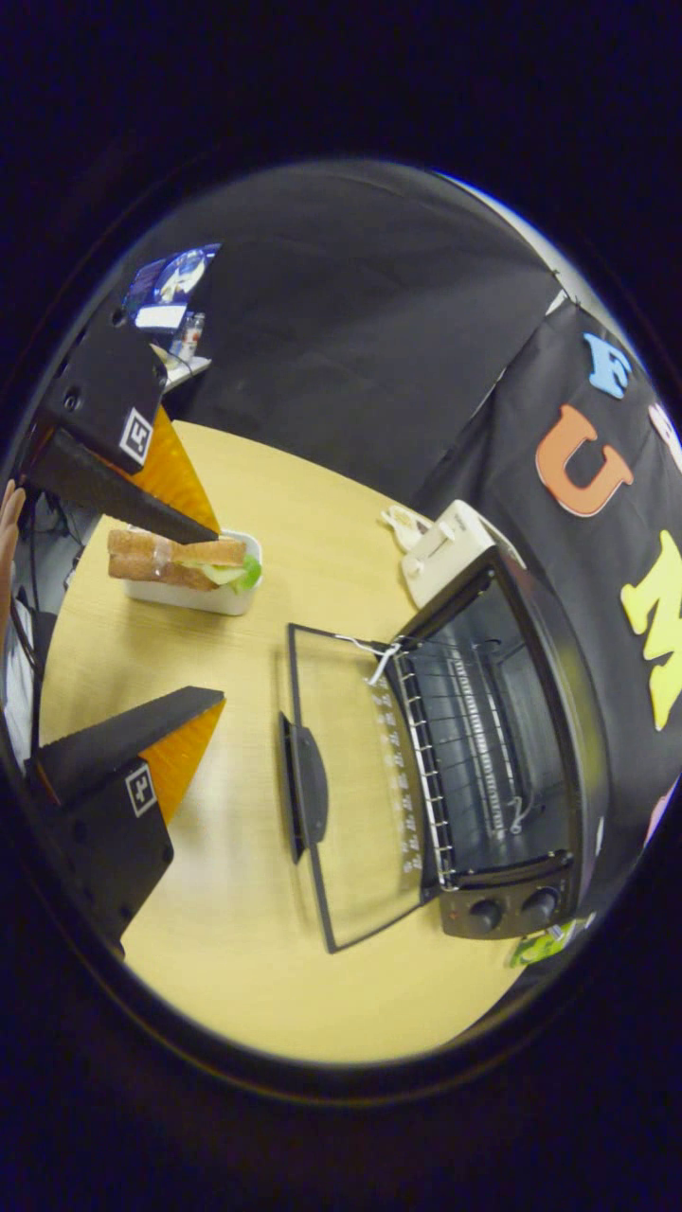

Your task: Open the toaster oven, put the food inside, and close the toaster oven door.

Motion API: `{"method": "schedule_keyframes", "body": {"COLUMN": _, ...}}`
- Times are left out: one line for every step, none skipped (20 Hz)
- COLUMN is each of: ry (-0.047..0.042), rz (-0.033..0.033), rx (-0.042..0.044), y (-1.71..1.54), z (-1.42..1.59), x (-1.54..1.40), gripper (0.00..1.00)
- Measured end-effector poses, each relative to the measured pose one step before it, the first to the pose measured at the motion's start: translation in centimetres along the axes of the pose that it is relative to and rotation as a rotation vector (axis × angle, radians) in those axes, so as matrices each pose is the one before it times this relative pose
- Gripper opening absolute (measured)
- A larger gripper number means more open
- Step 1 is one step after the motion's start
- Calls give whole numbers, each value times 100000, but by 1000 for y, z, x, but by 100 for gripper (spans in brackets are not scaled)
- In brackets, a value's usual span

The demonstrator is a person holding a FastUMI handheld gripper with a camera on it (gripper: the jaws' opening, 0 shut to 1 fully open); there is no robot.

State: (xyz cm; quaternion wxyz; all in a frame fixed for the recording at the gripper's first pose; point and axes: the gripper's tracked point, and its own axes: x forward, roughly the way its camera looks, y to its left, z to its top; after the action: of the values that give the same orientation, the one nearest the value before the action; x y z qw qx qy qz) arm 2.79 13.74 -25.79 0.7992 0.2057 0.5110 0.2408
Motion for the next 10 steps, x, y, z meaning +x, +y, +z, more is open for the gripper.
{"method": "schedule_keyframes", "body": {"ry": 4127, "rz": 2683, "rx": 2167, "y": 349, "z": -595, "x": 458, "gripper": 99}}
{"method": "schedule_keyframes", "body": {"ry": 3465, "rz": 3162, "rx": 2302, "y": 440, "z": -486, "x": 241, "gripper": 99}}
{"method": "schedule_keyframes", "body": {"ry": 2763, "rz": 2689, "rx": 1726, "y": 357, "z": -318, "x": 255, "gripper": 98}}
{"method": "schedule_keyframes", "body": {"ry": 2065, "rz": 2179, "rx": 549, "y": 265, "z": -221, "x": 130, "gripper": 97}}
{"method": "schedule_keyframes", "body": {"ry": 1580, "rz": 1319, "rx": -274, "y": 220, "z": -112, "x": 90, "gripper": 96}}
{"method": "schedule_keyframes", "body": {"ry": 1711, "rz": 658, "rx": -608, "y": 192, "z": -274, "x": 111, "gripper": 94}}
{"method": "schedule_keyframes", "body": {"ry": 1261, "rz": 624, "rx": -289, "y": 203, "z": -119, "x": 223, "gripper": 92}}
{"method": "schedule_keyframes", "body": {"ry": 1330, "rz": 696, "rx": -169, "y": 244, "z": -196, "x": 140, "gripper": 91}}
{"method": "schedule_keyframes", "body": {"ry": 1122, "rz": 834, "rx": 407, "y": 189, "z": -26, "x": 177, "gripper": 89}}
{"method": "schedule_keyframes", "body": {"ry": 1055, "rz": 1028, "rx": 162, "y": 272, "z": -73, "x": 191, "gripper": 87}}
